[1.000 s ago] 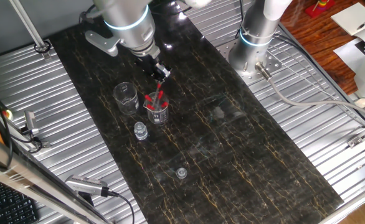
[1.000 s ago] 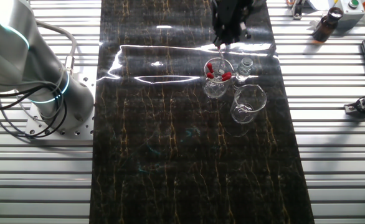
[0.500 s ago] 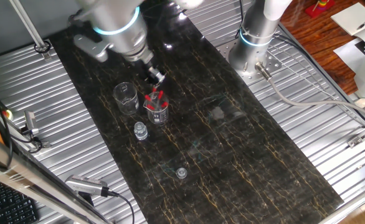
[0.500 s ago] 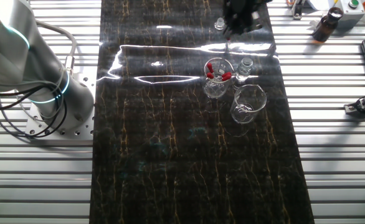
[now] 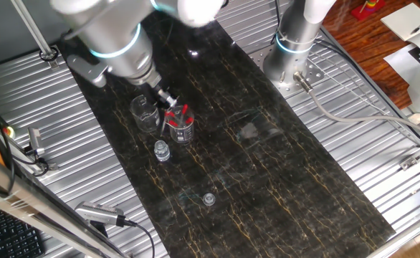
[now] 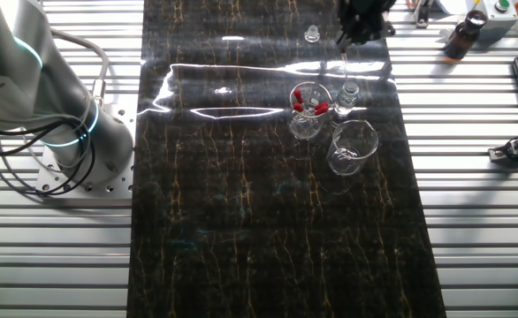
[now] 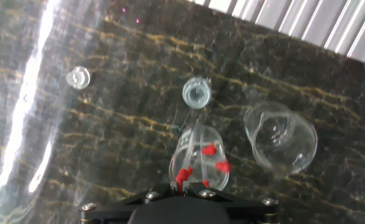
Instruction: Transfer liquid using a dropper
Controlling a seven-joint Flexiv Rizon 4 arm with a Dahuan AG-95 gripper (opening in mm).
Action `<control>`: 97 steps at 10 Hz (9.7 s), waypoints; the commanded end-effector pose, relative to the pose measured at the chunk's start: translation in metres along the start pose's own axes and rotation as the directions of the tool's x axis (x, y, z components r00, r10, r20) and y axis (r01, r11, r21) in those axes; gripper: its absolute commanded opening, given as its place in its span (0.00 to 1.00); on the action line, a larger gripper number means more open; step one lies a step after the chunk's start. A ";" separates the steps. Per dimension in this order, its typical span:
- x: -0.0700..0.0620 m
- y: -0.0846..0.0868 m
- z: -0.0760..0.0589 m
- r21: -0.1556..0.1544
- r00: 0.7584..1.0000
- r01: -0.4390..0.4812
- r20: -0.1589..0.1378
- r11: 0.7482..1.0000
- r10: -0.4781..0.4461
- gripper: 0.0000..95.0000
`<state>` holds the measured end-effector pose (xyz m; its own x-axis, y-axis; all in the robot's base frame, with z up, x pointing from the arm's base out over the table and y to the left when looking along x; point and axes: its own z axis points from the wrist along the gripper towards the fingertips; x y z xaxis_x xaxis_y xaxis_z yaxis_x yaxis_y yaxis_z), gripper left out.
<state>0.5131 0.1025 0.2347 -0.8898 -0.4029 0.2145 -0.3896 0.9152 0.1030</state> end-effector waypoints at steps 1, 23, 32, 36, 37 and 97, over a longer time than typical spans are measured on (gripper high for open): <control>-0.005 0.001 0.008 0.007 1.000 -0.010 0.007 1.000 0.010 0.00; -0.033 -0.006 0.084 0.013 1.000 0.000 0.013 1.000 0.000 0.00; -0.037 -0.006 0.092 0.013 1.000 -0.001 0.015 1.000 0.000 0.00; -0.041 -0.007 0.091 0.013 1.000 0.000 0.014 1.000 0.000 0.00; -0.041 -0.007 0.091 0.013 1.000 0.002 0.015 1.000 -0.003 0.00; 0.004 -0.037 -0.007 -0.023 0.999 0.005 -0.053 1.000 -0.007 0.00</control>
<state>0.5234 0.0658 0.2381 -0.8755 -0.4086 0.2581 -0.3895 0.9127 0.1236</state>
